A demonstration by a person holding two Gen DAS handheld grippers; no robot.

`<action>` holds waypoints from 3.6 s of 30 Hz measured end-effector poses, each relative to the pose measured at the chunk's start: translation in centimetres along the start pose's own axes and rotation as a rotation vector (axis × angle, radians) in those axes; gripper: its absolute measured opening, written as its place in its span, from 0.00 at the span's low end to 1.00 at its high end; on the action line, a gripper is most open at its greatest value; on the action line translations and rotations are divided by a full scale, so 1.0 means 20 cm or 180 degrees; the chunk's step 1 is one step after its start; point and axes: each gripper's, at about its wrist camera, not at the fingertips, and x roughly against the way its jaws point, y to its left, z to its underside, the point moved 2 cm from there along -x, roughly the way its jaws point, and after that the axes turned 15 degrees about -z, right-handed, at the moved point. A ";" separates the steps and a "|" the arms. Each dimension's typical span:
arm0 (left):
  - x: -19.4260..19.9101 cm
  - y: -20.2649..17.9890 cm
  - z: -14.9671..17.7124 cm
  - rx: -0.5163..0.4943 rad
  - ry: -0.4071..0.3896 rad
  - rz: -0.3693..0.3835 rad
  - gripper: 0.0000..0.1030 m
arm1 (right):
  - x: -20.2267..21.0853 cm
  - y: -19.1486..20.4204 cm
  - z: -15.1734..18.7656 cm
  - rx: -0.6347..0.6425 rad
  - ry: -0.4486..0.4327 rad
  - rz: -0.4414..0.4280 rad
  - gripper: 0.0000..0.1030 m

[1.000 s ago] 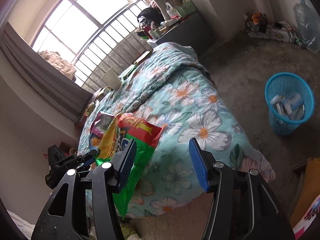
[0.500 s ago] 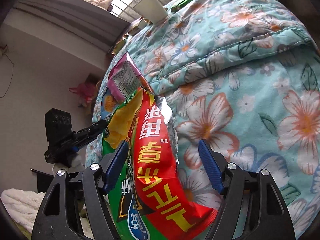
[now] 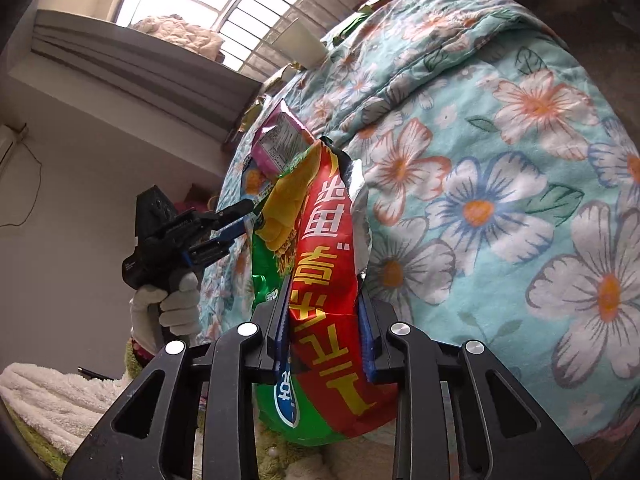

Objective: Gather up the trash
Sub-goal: 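Close the right tool on the red snack bag while the left tool lifts the purple packet, then carry the snack bags with both tools over the blue wastebasket, then open both tools to drop the snack bags into the wastebasket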

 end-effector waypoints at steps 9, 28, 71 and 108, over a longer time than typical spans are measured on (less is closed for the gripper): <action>-0.03 -0.06 -0.02 -0.0082 -0.0244 -0.0302 0.30 | 0.51 -0.16 0.05 -0.0478 -0.1084 0.0029 0.25; 0.31 -0.17 -0.05 -0.0310 -0.0883 -0.0108 0.01 | 0.66 -0.14 0.06 -0.0491 -0.1489 -0.0333 0.25; -0.28 -1.99 0.22 -0.2239 -0.0643 0.0739 0.01 | 1.75 -0.82 0.46 -0.1613 -0.3883 0.0748 0.25; -1.93 -2.70 0.92 -0.2206 0.2079 -0.0161 0.47 | 1.58 -1.94 0.60 -0.2828 -0.3816 0.0934 0.54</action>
